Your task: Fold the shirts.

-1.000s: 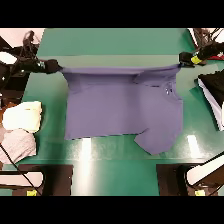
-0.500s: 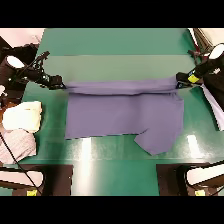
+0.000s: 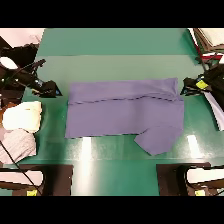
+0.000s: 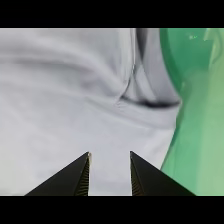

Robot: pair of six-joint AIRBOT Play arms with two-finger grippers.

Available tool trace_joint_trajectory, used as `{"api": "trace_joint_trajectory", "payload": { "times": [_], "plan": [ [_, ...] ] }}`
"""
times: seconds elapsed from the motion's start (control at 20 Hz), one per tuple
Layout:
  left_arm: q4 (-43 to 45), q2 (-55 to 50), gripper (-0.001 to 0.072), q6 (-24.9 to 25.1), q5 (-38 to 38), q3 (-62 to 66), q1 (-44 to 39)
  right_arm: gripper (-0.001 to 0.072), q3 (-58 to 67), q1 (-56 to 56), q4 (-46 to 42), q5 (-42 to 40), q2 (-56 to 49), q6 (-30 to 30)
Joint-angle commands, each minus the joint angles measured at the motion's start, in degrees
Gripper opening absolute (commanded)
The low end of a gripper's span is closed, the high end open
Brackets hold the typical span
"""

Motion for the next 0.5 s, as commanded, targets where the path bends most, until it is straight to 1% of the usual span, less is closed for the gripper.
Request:
{"api": "trace_joint_trajectory", "payload": {
  "times": [0.0, 0.1, 0.15, 0.2, 0.35, 0.45],
  "plan": [
    [-1.4, 5.3, 0.0493, 2.2, -3.1, -6.0, 3.7, 0.0286, -0.3, -3.2, 7.8, 1.9, 4.2, -2.4],
    [-7.2, 10.3, 0.0493, 4.8, -2.3, -14.5, 6.1, 0.0286, -0.3, -4.1, 9.7, 0.5, 6.3, -3.1],
    [-10.0, 12.8, 0.0493, 6.9, -2.1, -19.4, 7.1, 0.0286, -0.3, -4.1, 9.5, -0.3, 7.1, -3.1],
    [-11.0, 14.7, 0.0492, 7.6, -1.8, -23.6, 7.5, 0.0287, -0.3, -4.1, 9.6, -0.9, 7.6, -3.1],
    [-10.5, 17.9, 0.0492, 8.0, 0.7, -34.2, 7.4, 0.0286, -0.3, -3.2, 9.6, -0.5, 8.2, -3.1],
    [-10.5, 18.0, 0.0491, 6.1, 2.8, -38.9, 7.4, 0.0286, -0.3, -2.4, 9.6, 0.0, 8.2, -3.1]
  ]
}}
